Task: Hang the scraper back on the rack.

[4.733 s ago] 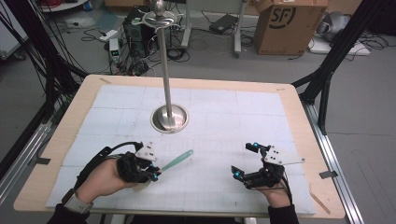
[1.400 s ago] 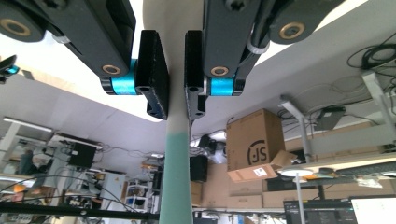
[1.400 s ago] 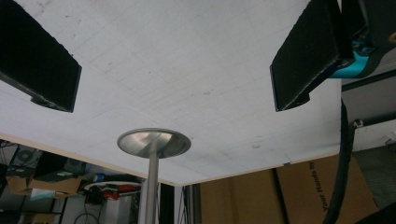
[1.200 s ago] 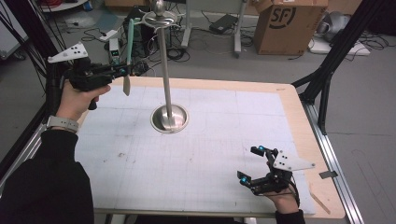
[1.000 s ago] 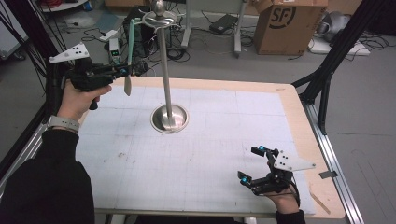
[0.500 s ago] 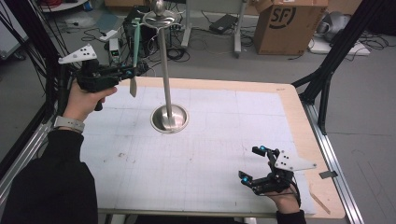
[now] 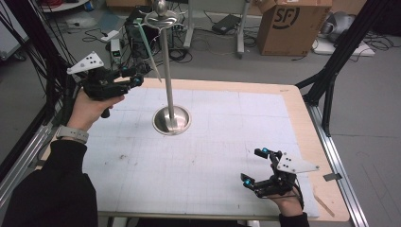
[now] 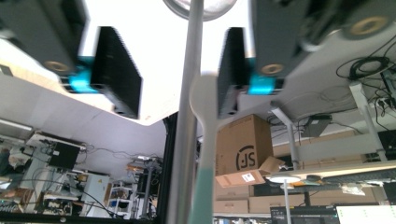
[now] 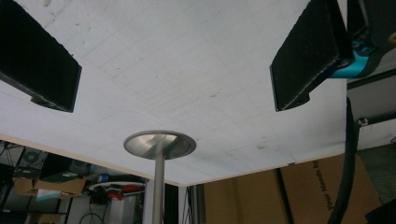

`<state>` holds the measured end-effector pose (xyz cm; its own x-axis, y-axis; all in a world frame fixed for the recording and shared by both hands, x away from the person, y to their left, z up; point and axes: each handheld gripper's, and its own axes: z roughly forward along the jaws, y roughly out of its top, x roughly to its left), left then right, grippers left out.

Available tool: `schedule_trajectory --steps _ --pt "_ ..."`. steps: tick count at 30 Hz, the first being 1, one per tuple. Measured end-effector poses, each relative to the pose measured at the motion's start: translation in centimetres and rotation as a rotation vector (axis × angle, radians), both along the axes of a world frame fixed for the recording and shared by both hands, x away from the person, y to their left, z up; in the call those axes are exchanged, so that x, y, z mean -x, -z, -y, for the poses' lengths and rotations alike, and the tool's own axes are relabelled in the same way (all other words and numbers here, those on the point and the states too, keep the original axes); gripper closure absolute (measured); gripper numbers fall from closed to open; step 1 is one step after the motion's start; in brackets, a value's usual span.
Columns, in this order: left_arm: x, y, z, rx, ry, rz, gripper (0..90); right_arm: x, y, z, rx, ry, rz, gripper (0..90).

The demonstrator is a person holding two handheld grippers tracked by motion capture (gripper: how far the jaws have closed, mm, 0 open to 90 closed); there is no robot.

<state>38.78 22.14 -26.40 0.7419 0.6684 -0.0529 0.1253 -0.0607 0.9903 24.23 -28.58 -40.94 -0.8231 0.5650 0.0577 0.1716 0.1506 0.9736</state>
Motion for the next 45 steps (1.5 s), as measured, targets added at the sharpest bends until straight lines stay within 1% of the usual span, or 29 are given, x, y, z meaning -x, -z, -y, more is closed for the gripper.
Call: schedule_trajectory --steps 1,2,4,5,7,9,11,12,14,15,16,19,21,22,23,25,26,31,32,33,34,37,40,41,43,45 --pt "0.2 0.1 0.0 -0.001 0.009 0.001 40.4 0.0 0.0 0.1 0.000 0.002 0.001 0.9" --pt "0.4 0.2 0.0 0.000 0.022 -0.002 38.0 0.0 0.0 0.1 -0.002 0.005 -0.003 0.9" --pt "1.0 0.5 0.1 0.007 0.044 0.007 31.3 0.0 0.1 0.2 -0.002 0.006 -0.005 0.9" --pt "1.3 0.7 0.3 0.007 0.053 0.005 26.7 0.0 0.1 0.2 -0.003 0.006 -0.006 0.9" --pt "1.9 1.1 0.4 0.003 0.057 0.018 16.5 0.0 0.1 0.1 -0.005 0.006 -0.006 0.9" --pt "2.4 1.4 0.4 0.013 0.068 0.031 11.1 -0.1 0.1 0.1 -0.004 0.005 -0.004 0.9" --pt "2.9 1.8 0.4 0.014 0.058 0.038 7.9 -0.1 0.1 -0.1 -0.001 0.000 -0.007 0.9" --pt "3.2 2.1 0.3 0.016 0.058 0.032 7.2 -0.1 0.1 -0.2 0.000 0.000 -0.004 0.9" --pt "3.5 2.6 0.2 0.026 0.078 0.011 7.1 -0.1 0.2 -0.4 0.001 -0.004 -0.010 0.9" --pt "3.7 3.1 0.1 0.024 0.087 -0.006 6.5 -0.1 0.2 -0.4 0.003 -0.005 -0.010 0.9" --pt "3.9 3.5 0.0 0.021 0.090 -0.015 6.4 -0.1 0.2 -0.5 0.005 -0.004 -0.013 0.9" --pt "4.6 4.6 -0.3 0.044 0.104 -0.028 5.3 -0.3 0.2 -0.6 0.006 -0.005 -0.010 0.9" --pt "5.2 5.3 -0.5 0.049 0.108 -0.030 1.7 -0.4 0.2 -0.6 0.001 0.000 -0.005 0.9" --pt "5.7 5.8 -0.5 0.037 0.106 -0.023 1.6 -0.4 0.2 -0.7 0.001 0.002 -0.012 0.9" --pt "6.1 6.2 -0.4 0.027 0.102 -0.015 1.6 -0.5 0.2 -0.7 0.005 0.000 -0.007 0.9" --pt "7.0 6.9 -0.3 0.015 0.116 0.000 1.7 -0.5 0.2 -0.8 0.002 0.004 -0.008 0.9" --pt "7.5 7.2 -0.2 0.015 0.117 0.004 1.7 -0.6 0.2 -0.8 -0.001 0.004 -0.007 0.9" --pt "9.6 8.8 0.1 0.014 0.125 0.055 1.7 -0.8 0.0 -0.9 -0.014 0.010 0.002 0.9" --pt "9.9 9.1 0.2 -0.002 0.124 0.066 1.7 -0.8 -0.1 -0.9 -0.016 0.010 0.002 0.9" --pt "10.0 9.4 0.2 -0.026 0.115 0.069 1.7 -0.8 -0.1 -0.9 -0.020 0.009 0.005 0.9" --pt "10.3 9.9 0.2 -0.051 0.108 0.064 1.7 -0.8 -0.1 -1.0 -0.021 0.008 0.004 0.9" --pt "10.9 11.1 0.1 -0.045 0.110 0.057 1.7 -0.8 -0.1 -1.0 -0.019 0.008 0.004 0.9" --pt "11.7 12.3 -0.1 -0.010 0.110 0.059 1.7 -0.8 -0.1 -1.0 -0.019 0.012 0.004 0.9" --pt "11.9 12.7 -0.2 -0.003 0.100 0.056 1.7 -0.7 -0.1 -1.0 -0.021 0.011 0.002 0.9" --pt "12.3 13.2 -0.5 -0.004 0.086 0.054 1.7 -0.8 -0.1 -1.0 -0.020 0.013 0.006 0.9" --pt "12.5 13.7 -0.8 0.001 0.085 0.043 1.7 -0.8 -0.1 -0.9 -0.021 0.013 0.005 0.9"
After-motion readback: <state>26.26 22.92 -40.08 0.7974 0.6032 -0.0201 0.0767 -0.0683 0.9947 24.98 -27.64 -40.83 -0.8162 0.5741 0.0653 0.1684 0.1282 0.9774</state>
